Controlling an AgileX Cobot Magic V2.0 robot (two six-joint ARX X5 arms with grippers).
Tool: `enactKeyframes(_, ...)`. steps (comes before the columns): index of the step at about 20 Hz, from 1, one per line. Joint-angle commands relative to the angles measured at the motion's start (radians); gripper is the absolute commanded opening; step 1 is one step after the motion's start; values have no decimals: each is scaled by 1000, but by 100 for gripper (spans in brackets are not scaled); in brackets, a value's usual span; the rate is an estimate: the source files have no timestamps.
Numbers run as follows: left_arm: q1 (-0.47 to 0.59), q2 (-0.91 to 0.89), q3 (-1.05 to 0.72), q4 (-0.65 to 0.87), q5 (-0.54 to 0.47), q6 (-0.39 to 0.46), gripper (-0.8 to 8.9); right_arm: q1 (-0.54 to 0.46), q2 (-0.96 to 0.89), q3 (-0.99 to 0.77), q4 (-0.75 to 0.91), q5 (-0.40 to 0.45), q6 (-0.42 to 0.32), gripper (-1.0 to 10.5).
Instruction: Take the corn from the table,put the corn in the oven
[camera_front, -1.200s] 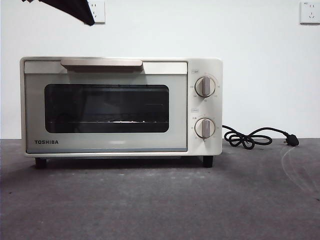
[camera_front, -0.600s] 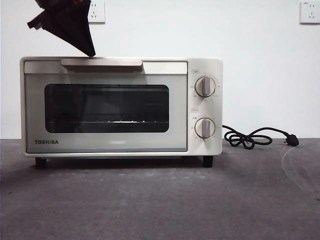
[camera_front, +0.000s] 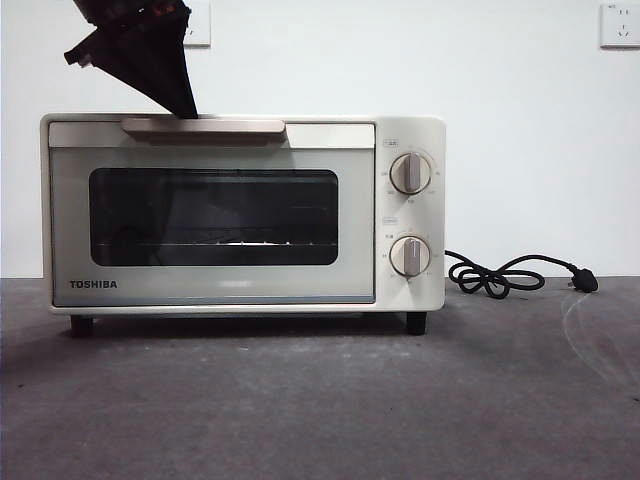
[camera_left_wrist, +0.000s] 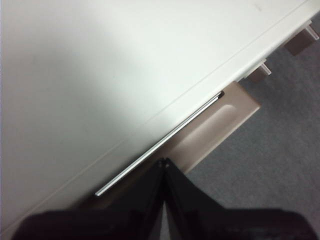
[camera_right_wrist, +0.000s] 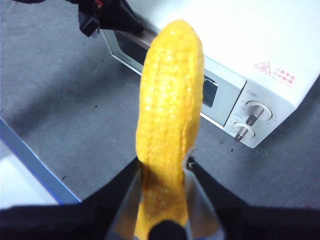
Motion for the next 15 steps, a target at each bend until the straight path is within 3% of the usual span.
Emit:
enactKeyframes(1,-7,11,-5,-48,-4,29,-6,0,-2,5,14,3,-7,-12)
enactKeyframes(11,-10,11,-5,-197,-44,32,-6,0,-2,5,23,3,-11,-12)
enactKeyframes(15,-46,10,-5,-275,-28,85,-6,0,-2,5,26,3,-15,-12)
